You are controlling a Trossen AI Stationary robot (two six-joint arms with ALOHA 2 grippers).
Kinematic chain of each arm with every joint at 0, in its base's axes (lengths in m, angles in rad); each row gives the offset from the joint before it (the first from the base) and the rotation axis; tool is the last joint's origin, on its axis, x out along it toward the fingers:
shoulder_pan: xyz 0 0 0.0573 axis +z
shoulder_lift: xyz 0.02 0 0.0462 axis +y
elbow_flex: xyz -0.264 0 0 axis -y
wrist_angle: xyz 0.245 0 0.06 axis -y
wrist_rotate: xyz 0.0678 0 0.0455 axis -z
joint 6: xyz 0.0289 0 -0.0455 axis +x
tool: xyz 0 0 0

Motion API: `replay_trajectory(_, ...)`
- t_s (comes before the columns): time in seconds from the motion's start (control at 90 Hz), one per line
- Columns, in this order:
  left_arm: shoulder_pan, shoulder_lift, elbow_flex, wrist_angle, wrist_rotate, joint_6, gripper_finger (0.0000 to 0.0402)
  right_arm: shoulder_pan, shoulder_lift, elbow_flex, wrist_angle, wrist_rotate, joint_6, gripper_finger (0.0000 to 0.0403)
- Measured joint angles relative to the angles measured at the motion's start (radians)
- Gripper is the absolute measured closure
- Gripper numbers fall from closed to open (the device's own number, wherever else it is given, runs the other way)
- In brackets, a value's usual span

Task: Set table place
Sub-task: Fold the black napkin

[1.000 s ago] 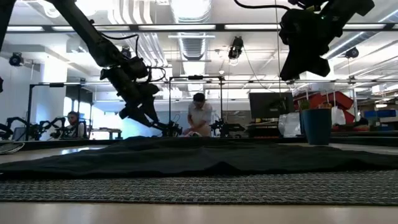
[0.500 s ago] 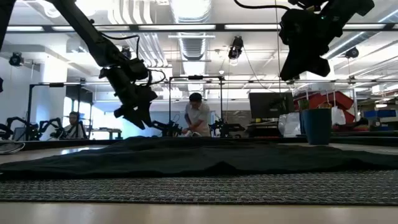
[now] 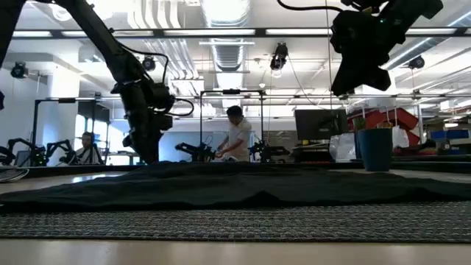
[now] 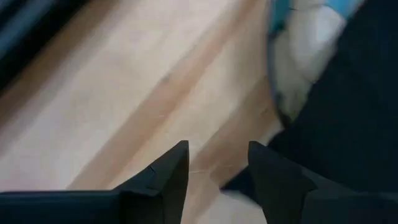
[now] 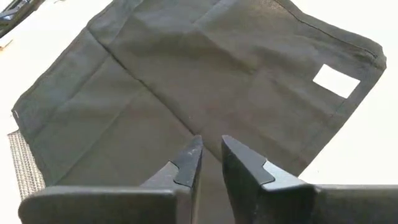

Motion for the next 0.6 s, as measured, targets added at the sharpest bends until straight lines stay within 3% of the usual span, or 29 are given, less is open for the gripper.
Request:
replay_trajectory(0.333, 0.007, 0.0, 0.0, 0.003, 0.082, 0.038, 0.0166, 0.0, 0.0, 0.0, 0.0, 0.0, 0.0, 0.037)
replay_trajectory(0.6, 0.023, 0.026, 0.0, -0.026, 0.207, 0.039, 0.0184, 0.0, 0.0, -0.001, -0.001, 0.0, -0.001, 0.0364)
